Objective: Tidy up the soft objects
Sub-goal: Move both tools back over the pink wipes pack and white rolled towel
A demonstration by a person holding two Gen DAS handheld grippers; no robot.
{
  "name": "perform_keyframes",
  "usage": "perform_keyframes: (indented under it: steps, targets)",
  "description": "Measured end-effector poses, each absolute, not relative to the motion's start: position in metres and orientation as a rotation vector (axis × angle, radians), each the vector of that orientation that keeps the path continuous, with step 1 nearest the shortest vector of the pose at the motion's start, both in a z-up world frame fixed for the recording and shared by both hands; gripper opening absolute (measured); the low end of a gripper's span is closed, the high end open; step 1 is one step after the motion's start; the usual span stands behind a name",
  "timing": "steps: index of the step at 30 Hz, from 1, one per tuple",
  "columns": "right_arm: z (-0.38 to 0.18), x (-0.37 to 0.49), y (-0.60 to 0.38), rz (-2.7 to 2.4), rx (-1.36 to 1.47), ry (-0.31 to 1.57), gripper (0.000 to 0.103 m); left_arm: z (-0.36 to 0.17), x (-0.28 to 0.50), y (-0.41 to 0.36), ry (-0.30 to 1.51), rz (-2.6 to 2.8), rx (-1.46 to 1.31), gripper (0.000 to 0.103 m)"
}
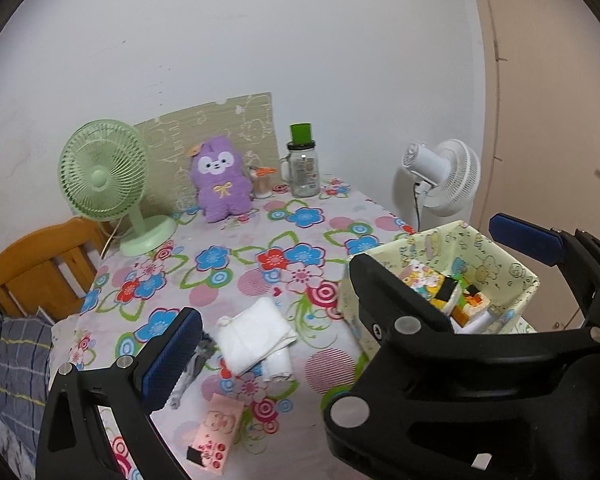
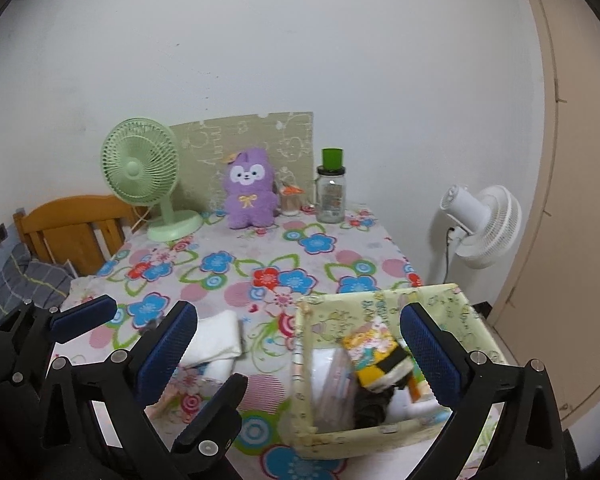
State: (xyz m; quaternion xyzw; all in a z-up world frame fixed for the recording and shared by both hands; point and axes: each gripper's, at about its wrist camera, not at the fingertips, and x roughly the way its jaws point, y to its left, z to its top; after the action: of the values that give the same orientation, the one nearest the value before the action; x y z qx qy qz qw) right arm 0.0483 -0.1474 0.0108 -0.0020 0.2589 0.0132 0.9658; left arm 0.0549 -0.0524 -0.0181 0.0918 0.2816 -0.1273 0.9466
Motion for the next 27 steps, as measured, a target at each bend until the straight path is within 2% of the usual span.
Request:
perform_keyframes:
  steps: [27]
  targets:
    - [-0.034, 0.067, -0.076, 0.17, 0.0, 0.604, 0.102, -0.06, 0.066, 0.025, 0.625, -0.123, 0.112, 0.103]
